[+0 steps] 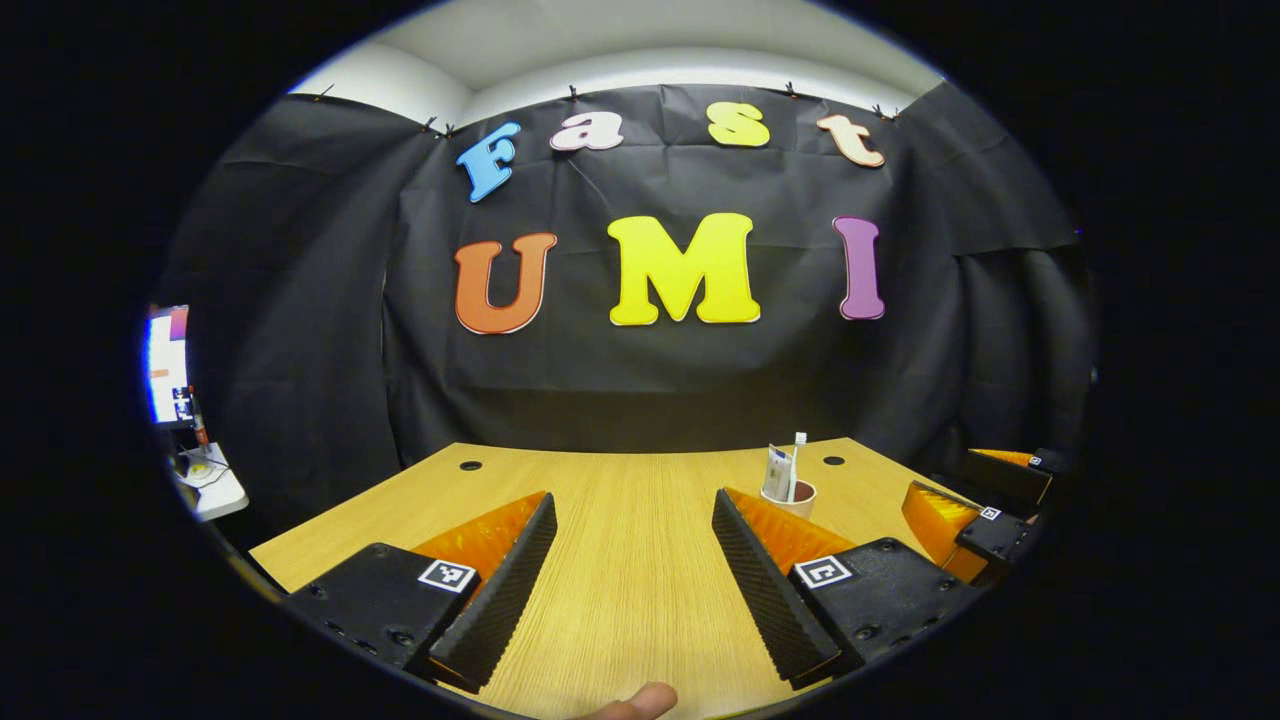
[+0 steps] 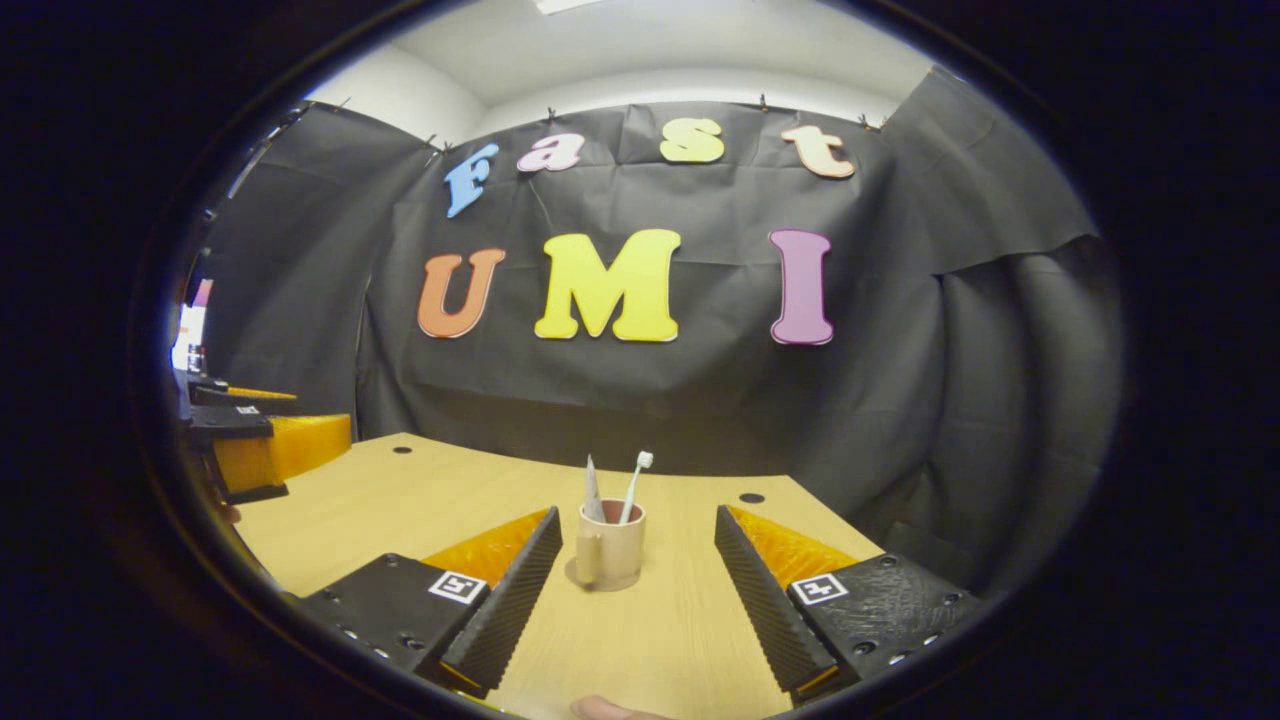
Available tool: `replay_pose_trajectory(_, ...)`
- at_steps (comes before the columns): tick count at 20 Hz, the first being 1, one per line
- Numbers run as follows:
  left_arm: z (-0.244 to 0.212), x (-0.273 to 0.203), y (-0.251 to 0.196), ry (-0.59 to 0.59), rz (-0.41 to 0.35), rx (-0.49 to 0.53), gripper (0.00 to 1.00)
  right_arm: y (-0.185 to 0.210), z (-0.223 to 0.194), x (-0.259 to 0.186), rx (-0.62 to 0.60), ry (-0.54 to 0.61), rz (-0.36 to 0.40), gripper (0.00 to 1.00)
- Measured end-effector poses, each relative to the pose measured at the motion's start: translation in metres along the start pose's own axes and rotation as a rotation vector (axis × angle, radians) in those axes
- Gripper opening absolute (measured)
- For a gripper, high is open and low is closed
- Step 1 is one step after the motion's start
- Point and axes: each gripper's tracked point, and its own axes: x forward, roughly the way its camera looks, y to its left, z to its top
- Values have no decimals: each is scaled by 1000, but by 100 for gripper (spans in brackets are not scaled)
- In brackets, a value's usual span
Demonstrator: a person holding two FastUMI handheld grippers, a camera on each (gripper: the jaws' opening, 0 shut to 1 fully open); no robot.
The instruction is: Put the toothbrush and toothpaste on the desktop into the cup, then pick up the cup and place it on the coaster on the desktop.
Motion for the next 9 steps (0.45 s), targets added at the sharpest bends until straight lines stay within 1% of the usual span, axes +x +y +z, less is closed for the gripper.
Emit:
replay_pose_trajectory(1, -1, 0, -1, 2, 0, 6, 99, -1, 0, 1, -4, 0, -4, 95)
replay_pose_trajectory(2, 0, -1, -2, -2, 2, 12, 99, -2, -2, 1, -6, 2, -6, 96)
replay_pose_trajectory(4, 1, -1, 0, -11, 2, 18, 99, -2, -5, 2, 1, 10, -7, 95)
replay_pose_trajectory(7, 1, 0, 0, -14, 7, 6, 99, -1, -2, 0, 8, 6, -4, 95)
replay_pose_trajectory(9, 1, 0, -2, -14, -1, 0, 99, -1, 1, -1, 6, -5, -4, 96)
